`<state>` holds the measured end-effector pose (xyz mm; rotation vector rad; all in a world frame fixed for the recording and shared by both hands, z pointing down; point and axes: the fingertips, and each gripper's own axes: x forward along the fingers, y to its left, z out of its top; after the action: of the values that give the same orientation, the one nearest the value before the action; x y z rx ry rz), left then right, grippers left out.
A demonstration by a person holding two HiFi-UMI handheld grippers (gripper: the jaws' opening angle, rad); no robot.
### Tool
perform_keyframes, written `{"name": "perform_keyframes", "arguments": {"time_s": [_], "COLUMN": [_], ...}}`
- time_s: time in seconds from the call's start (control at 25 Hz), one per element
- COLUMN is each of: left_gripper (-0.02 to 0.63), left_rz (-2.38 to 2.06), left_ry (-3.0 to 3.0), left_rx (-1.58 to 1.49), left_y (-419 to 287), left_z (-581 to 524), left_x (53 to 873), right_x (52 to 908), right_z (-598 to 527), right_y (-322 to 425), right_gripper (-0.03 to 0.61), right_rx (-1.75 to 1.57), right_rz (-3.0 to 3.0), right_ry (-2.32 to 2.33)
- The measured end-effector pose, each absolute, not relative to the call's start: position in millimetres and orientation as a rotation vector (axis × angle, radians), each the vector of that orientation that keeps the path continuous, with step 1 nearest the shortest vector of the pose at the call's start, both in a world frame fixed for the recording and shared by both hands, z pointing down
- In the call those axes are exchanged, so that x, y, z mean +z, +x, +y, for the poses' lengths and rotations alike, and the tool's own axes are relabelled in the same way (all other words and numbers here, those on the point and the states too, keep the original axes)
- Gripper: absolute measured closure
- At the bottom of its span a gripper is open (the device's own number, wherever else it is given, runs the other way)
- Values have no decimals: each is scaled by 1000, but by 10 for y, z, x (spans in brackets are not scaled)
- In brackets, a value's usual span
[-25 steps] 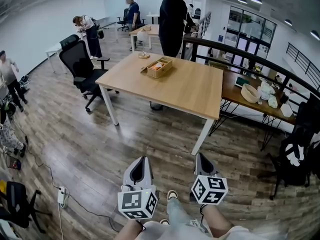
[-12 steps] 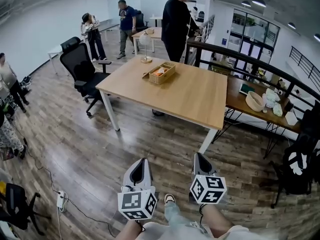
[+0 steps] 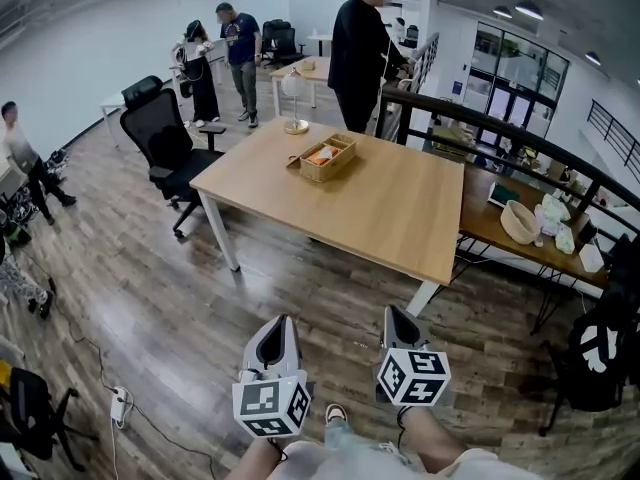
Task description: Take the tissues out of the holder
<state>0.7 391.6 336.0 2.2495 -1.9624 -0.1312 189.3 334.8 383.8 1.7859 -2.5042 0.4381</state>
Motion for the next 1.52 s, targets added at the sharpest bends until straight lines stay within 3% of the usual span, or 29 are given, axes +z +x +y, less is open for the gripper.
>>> {"name": "perform_keyframes", "arguments": {"time_s": [0.84, 1.52], "left_gripper": [603, 604], "left_rz": [-2024, -2041], "left_ry": [2170, 2139], "left_rx": [-105, -64], "left_y": [-39, -165], "left_z": [2409, 1929], "left_x": [3434, 3555], "right_x": [3938, 4148], "right_z": [1760, 1287], "right_y": [1754, 1696], "right_gripper": [581, 581], "right_rx": [458, 529], "right_rz": [-2545, -2531], "right_ry": [1659, 1638]}}
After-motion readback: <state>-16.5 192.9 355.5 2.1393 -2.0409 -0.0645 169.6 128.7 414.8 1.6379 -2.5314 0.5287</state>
